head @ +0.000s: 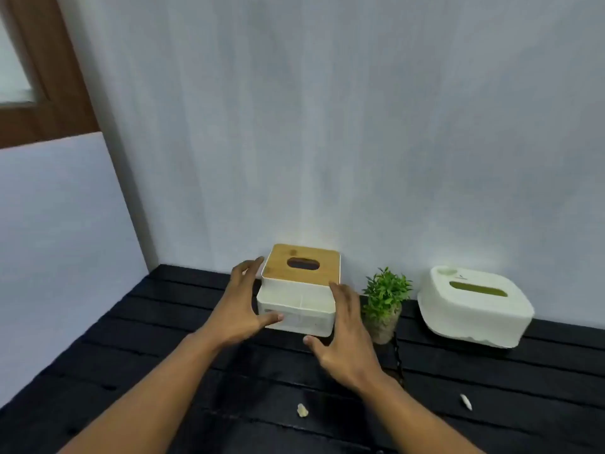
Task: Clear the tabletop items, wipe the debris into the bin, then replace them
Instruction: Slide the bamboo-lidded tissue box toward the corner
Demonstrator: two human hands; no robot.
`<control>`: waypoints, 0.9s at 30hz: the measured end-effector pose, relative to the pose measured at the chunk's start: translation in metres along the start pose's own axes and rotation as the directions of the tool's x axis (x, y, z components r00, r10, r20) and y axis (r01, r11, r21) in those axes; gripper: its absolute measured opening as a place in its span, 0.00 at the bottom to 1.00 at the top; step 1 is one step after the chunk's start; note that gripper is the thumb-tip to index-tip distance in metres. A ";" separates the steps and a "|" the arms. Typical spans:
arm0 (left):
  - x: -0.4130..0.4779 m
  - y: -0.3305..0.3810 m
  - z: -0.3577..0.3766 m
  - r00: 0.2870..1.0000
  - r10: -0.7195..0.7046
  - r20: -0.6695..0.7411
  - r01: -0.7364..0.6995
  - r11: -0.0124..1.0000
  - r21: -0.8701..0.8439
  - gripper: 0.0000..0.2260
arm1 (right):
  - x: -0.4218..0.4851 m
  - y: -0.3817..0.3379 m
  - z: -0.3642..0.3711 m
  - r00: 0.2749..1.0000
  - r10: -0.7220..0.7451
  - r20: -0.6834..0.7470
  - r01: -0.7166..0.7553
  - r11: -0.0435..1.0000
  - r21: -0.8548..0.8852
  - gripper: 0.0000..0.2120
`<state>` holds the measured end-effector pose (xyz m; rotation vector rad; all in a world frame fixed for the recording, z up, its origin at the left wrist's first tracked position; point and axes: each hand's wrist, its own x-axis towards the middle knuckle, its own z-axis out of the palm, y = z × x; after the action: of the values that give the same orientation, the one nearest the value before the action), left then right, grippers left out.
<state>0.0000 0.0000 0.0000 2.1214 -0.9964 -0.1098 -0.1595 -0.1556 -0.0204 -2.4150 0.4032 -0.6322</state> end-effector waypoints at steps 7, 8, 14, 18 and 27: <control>0.017 -0.042 0.023 0.999 -0.007 0.047 0.008 0.999 -0.031 0.47 | 0.027 0.020 0.027 0.993 0.111 -0.034 -0.111 0.994 0.013 0.47; 0.018 -0.046 0.025 1.000 -0.002 0.031 0.003 0.999 -0.041 0.47 | 0.029 0.022 0.030 0.993 0.116 -0.037 -0.116 0.993 0.013 0.47; 0.020 -0.066 0.012 0.999 -0.032 -0.002 0.031 0.997 -0.077 0.44 | 0.036 0.006 0.049 0.989 0.120 -0.088 -0.122 0.992 -0.022 0.43; 0.009 -0.094 -0.024 0.997 -0.080 -0.011 0.079 0.993 -0.085 0.44 | 0.044 -0.026 0.075 0.995 0.068 -0.074 -0.070 0.997 -0.036 0.42; -0.006 -0.167 -0.108 0.984 -0.155 -0.088 0.144 0.982 -0.120 0.42 | 0.078 -0.098 0.161 0.998 0.014 -0.062 -0.014 1.000 -0.008 0.42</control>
<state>0.1400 0.1354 -0.0394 2.0750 -0.7551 -0.1327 0.0032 -0.0356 -0.0459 -2.4029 0.4494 -0.7023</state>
